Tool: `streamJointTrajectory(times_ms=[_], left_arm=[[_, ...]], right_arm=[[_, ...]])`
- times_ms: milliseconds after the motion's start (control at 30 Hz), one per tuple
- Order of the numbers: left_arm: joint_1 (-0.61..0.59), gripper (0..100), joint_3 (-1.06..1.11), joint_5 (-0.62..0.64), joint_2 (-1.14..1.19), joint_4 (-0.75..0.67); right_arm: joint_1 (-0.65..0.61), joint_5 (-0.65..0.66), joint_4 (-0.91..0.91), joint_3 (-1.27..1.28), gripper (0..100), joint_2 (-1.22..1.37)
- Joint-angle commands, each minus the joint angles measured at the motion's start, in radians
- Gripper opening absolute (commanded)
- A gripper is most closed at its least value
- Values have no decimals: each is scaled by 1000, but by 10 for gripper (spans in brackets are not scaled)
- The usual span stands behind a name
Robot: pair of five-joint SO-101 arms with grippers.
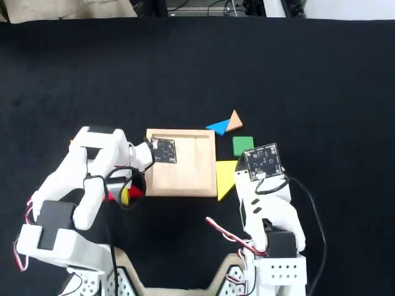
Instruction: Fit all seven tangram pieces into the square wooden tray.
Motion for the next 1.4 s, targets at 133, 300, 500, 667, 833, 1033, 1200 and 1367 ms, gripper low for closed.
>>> streamJointTrajectory(times_ms=[133, 300, 500, 667, 833, 1033, 1200, 1367], left_arm=[[-41, 161, -186, 166, -2, -23], [-35, 150, -208, 353, -9, -25], [-21, 152, -248, 695, 0, -26], [-102, 153, -344, 598, -63, 89], [-194, 169, -417, 78, -112, 371], [-194, 397, -364, -97, -41, 368], [-186, 376, -377, -141, 51, 316], [-183, 374, -424, -178, 114, 313]], right_arm=[[-17, 11, 5, -5, 32, -61], [-17, 11, 5, -5, 32, -61], [-17, 11, 5, -5, 32, -61], [-17, 11, 5, -5, 32, -61], [-17, 11, 5, -5, 32, -61], [-17, 12, 5, -5, 32, -61], [-17, 12, 5, -5, 32, -61], [-17, 12, 3, -5, 32, -61]])
